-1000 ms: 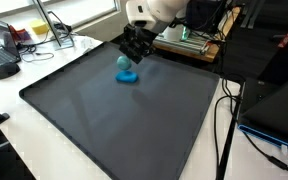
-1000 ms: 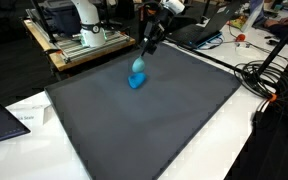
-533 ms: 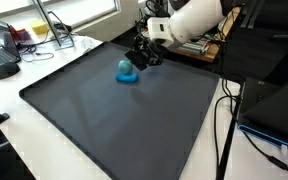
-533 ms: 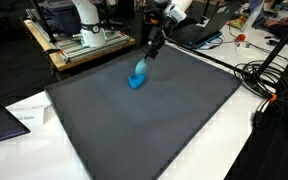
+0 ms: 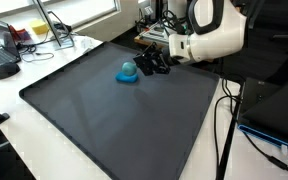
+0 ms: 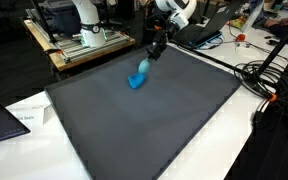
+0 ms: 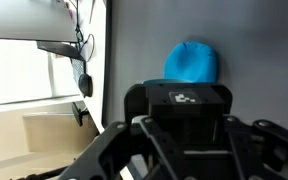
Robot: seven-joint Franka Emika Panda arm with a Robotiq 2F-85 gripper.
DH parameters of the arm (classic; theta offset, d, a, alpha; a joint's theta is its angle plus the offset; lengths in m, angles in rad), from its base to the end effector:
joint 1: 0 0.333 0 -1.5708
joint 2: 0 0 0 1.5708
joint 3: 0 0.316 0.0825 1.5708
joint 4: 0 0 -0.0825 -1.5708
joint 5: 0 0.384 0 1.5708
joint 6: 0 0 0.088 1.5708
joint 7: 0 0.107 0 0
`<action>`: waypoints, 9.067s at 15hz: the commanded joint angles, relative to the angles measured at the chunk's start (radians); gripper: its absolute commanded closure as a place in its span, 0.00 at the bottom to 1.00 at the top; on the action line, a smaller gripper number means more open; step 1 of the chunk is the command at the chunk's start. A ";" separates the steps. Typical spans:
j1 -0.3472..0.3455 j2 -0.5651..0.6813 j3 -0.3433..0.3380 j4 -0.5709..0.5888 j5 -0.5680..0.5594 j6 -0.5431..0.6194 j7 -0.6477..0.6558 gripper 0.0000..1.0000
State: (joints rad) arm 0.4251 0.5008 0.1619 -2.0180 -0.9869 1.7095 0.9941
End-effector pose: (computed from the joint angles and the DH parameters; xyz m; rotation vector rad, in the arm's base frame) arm 0.4860 0.2297 0.1911 2.0816 0.1844 0.0621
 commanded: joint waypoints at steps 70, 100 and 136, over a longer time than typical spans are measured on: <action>-0.504 -0.639 -0.147 -0.505 1.171 0.837 -1.542 0.78; -0.430 -0.620 -0.165 -0.249 0.987 0.419 -1.014 0.53; -0.478 -0.268 -0.242 -0.222 1.067 0.572 -0.767 0.78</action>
State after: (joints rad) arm -0.0359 0.1843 -0.0745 -2.2262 0.0637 2.3309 0.2475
